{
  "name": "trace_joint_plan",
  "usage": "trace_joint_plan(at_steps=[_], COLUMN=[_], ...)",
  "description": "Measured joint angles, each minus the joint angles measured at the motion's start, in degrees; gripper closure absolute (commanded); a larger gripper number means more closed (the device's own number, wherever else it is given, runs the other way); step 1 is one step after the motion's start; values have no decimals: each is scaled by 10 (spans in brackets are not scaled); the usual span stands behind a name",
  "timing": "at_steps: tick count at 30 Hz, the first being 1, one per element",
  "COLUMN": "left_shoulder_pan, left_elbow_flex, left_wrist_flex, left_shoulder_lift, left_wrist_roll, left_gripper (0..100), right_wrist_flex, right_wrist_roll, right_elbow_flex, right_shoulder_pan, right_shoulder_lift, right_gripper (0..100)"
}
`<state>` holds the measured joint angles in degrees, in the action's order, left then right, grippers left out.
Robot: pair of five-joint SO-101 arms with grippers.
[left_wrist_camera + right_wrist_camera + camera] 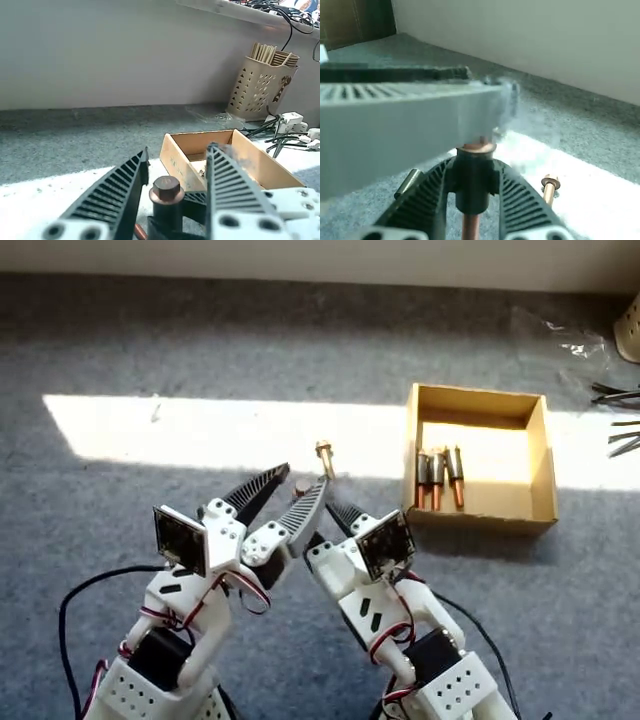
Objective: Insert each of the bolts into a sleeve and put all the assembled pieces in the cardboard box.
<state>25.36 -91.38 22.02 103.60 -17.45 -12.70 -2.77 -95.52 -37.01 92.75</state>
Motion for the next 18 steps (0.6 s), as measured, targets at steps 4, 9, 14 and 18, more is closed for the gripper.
trace_joint_plan(at_steps=[4, 9, 14, 18], left_shoulder_pan=[1, -29, -58, -59], left_elbow_flex=[0, 0, 12, 20], left_wrist_flex=[1, 1, 4, 6], left_shoulder_lift=[0, 0, 0, 0], left_wrist_roll=[0, 0, 0, 0], left_gripper=[818, 819, 866, 1000], right_wrist_flex=[0, 0, -52, -108], right_wrist_roll=[0, 0, 0, 0], right_elbow_flex=[0, 0, 0, 7], right_shoulder_pan=[0, 21, 60, 80], right_shoulder_lift=[0, 0, 0, 0], right_gripper=[993, 993, 993, 993])
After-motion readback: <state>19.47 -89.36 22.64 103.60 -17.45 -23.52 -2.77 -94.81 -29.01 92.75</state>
